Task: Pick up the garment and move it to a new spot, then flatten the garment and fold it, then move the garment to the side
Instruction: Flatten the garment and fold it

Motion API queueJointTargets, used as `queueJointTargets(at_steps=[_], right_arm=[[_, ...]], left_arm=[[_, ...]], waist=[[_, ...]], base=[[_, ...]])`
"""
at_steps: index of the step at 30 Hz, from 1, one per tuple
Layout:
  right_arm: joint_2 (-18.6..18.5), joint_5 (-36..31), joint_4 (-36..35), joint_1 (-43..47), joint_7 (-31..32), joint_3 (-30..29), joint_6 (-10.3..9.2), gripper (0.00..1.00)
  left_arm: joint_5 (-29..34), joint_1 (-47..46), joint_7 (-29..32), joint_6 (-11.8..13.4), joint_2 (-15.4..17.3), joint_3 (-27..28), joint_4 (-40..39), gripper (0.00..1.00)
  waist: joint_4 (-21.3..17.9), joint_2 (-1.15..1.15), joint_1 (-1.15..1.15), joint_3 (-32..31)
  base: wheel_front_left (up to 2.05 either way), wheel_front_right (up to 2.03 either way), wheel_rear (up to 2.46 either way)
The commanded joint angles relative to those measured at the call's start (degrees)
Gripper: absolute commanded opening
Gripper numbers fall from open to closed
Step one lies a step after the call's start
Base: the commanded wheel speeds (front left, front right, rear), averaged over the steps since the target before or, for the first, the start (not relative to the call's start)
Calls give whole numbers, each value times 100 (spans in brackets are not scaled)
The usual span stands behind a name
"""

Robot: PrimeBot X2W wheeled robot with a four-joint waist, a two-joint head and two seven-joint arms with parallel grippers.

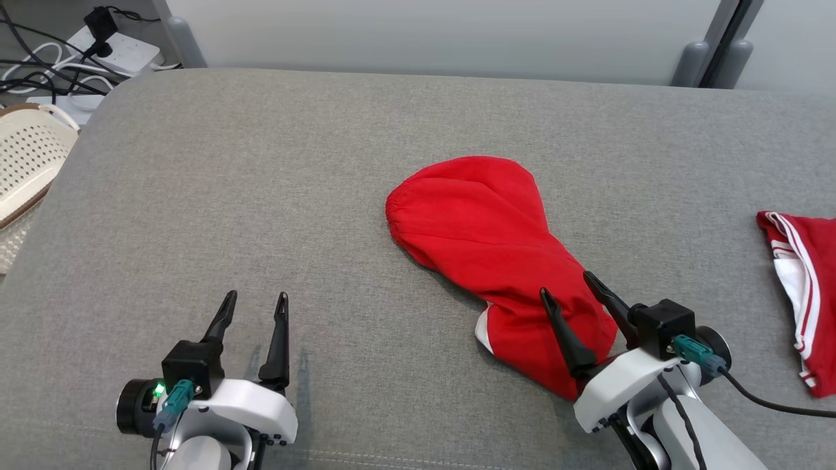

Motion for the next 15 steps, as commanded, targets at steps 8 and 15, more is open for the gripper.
queueJointTargets(at_steps=[8, 15], right_arm=[[-70, 24, 351, -136, -35, 186, -1, 100], [-77, 28, 606, -253, -35, 164, -1, 100]], left_arm=[[120, -9, -28, -122, 7, 340, -168, 100], [-33, -59, -28, -107, -1, 215, -164, 100]], waist=[[149, 0, 0, 67], [274, 0, 0, 121]], base=[[0, 0, 0], [0, 0, 0]])
